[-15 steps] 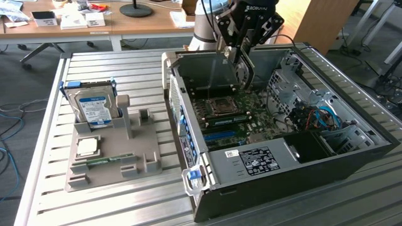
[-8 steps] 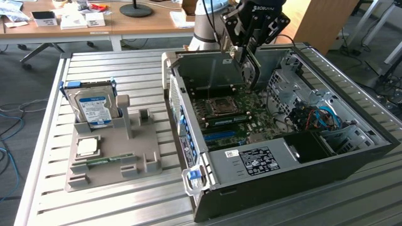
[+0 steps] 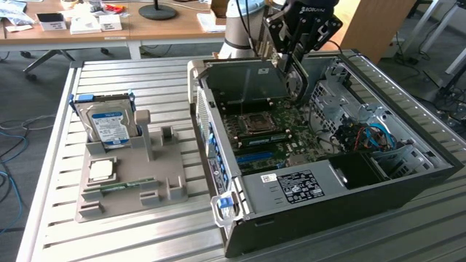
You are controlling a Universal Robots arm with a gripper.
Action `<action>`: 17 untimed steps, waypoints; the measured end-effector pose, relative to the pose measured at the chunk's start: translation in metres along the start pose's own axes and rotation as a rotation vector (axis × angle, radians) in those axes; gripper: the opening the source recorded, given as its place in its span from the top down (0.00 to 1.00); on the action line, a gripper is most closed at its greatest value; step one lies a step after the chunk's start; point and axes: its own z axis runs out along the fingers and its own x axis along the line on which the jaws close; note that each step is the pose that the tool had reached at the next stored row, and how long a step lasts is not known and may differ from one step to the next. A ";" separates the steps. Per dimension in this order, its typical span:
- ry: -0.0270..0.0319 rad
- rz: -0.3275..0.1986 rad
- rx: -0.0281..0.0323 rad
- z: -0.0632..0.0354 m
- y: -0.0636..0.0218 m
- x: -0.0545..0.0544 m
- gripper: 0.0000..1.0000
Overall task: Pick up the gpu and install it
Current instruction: 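Pick up the gpu and move the gpu toward the slot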
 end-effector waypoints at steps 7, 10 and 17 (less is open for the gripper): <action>0.0000 0.000 -0.0004 0.0002 0.0002 -0.010 0.73; 0.0000 0.000 -0.0007 0.0003 0.0004 -0.014 0.73; 0.0000 0.000 -0.0017 0.0008 0.0006 -0.030 0.73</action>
